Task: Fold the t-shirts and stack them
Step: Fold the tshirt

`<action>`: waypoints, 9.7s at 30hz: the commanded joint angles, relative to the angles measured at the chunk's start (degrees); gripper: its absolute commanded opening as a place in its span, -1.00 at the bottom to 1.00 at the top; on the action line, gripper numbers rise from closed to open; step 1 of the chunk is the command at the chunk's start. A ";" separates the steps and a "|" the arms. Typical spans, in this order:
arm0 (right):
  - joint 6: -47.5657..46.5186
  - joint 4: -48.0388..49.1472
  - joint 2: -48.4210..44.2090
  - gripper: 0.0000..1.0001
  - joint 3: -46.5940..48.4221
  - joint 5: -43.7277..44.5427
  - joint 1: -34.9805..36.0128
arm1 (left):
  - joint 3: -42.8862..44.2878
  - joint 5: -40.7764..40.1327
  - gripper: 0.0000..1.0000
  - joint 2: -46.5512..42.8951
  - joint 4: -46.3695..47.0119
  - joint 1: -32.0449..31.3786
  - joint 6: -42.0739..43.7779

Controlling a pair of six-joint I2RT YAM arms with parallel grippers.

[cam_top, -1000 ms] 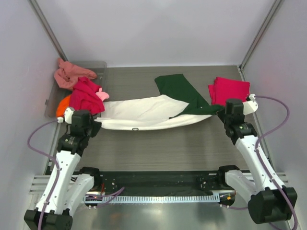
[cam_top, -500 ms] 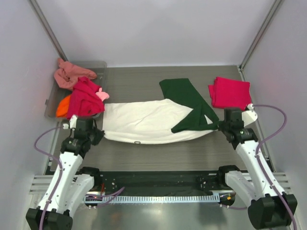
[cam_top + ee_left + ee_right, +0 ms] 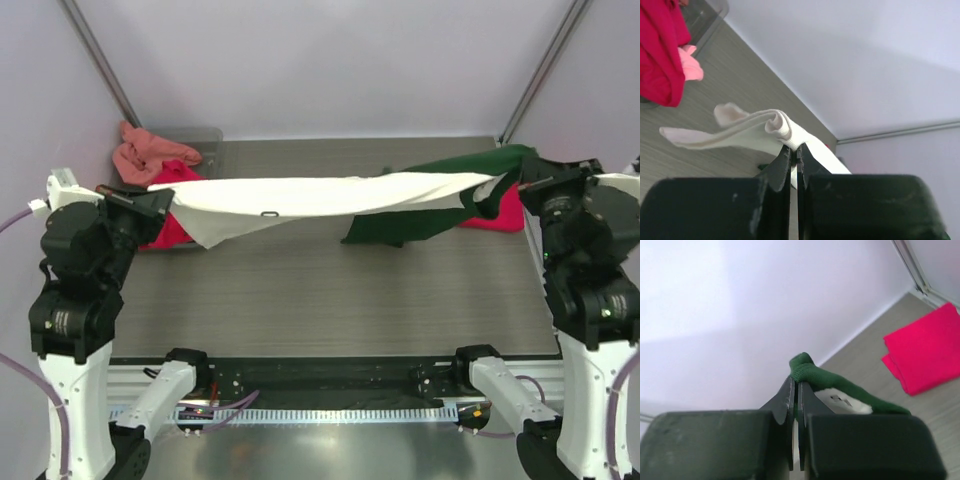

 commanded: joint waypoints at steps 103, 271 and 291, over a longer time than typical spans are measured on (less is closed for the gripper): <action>-11.91 28.03 35.40 0.23 -19.83 -23.31 -13.38 | -26.72 17.48 0.99 32.64 43.40 4.77 13.02; -11.91 20.74 -11.14 -0.97 -46.70 -27.17 -9.50 | -52.89 -11.35 -1.00 35.14 84.20 -4.47 28.93; -1.81 9.05 -39.08 0.28 -58.57 -24.80 -9.50 | -70.01 -15.83 0.31 22.05 87.53 -6.05 16.53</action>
